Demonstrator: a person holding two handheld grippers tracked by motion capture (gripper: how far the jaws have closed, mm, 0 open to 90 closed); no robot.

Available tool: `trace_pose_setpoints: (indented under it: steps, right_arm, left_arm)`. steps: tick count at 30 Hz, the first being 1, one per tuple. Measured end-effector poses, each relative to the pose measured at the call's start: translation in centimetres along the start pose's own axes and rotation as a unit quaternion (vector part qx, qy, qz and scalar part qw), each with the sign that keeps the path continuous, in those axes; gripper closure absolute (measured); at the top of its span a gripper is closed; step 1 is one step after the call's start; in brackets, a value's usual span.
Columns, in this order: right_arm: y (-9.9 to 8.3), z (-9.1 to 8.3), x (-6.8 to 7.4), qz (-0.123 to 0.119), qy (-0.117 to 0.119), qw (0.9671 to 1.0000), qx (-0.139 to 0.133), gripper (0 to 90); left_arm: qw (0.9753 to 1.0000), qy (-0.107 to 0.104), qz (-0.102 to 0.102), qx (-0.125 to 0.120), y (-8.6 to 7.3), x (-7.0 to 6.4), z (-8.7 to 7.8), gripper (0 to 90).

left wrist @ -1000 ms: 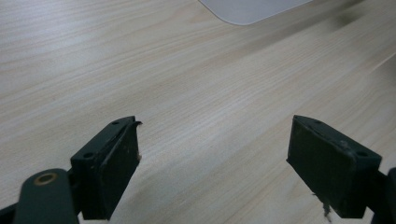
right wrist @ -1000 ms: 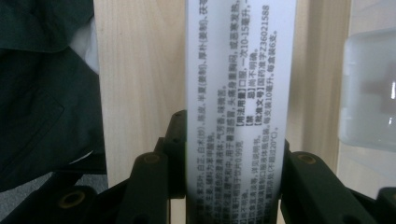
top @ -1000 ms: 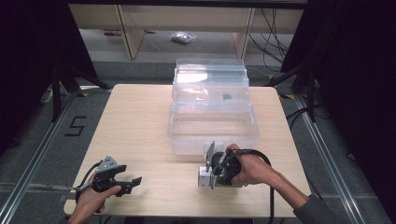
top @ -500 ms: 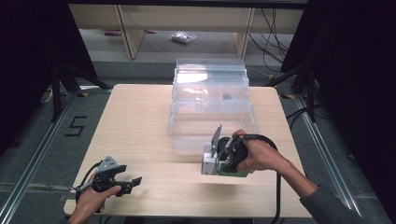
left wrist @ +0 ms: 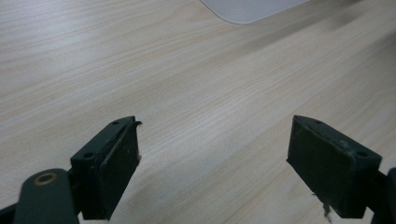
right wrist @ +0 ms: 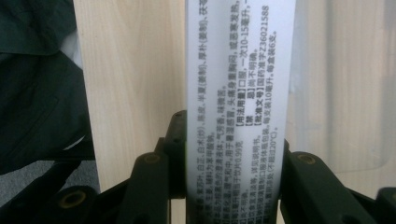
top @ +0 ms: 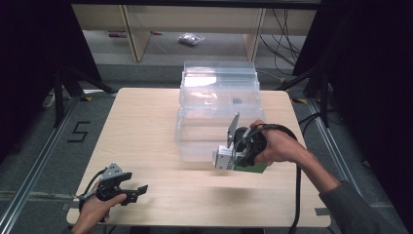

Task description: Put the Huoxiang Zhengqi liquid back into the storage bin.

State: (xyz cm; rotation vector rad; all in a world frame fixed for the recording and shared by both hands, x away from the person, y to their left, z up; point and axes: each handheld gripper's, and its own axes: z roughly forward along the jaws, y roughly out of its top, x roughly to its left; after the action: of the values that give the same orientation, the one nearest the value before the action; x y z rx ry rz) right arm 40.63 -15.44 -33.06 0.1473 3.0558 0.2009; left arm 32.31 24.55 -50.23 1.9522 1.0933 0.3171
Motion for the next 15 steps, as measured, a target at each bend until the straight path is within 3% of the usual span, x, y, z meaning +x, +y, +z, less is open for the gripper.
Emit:
trace_pose_setpoints:
  steps: [2,3,4,6,9,10,11,13,15]
  right_arm:
    - [-0.1,-0.4,-0.6,-0.01,-0.002,1.0,0.0,64.8]
    - [-0.2,-0.7,-0.7,-0.002,-0.005,1.0,-0.002,64.8]
    - [-0.3,-0.8,-1.1,-0.016,-0.01,0.9998,-0.006,64.8]
    - [-0.5,-1.3,-1.4,0.01,-0.009,0.9999,0.002,64.8]
    - [-0.7,-1.8,-2.2,0.011,-0.017,0.9998,0.003,64.8]
    - [-0.7,-1.9,-2.6,-0.001,-0.02,0.9998,0.004,64.8]
    - [-0.8,-2.1,-2.8,0.013,-0.022,0.9997,0.005,64.8]
    - [-0.8,-2.3,-3.3,0.015,-0.021,0.9997,0.005,64.8]
    - [-0.9,-2.4,-3.9,0.004,-0.027,0.9996,0.004,64.8]
  left_arm:
    - [1.0,0.001,-0.001,0.0,0.0,0.0,0.0,16.0]
    - [1.0,0.0,-0.001,0.0,0.0,0.0,0.0,15.9]
    - [1.0,0.0,0.0,0.0,0.0,0.0,0.0,16.0]
    - [1.0,0.001,-0.001,0.0,0.0,0.0,0.0,15.9]
    - [1.0,0.003,-0.001,-0.002,0.0,0.0,0.0,16.0]
    - [1.0,0.0,-0.003,-0.002,0.0,0.0,0.1,16.0]
    - [1.0,0.001,-0.002,-0.001,0.0,0.0,0.0,15.9]
    - [1.0,0.0,0.0,0.0,0.0,0.0,0.0,15.9]
    - [1.0,0.0,-0.003,-0.001,0.0,0.0,0.1,16.0]
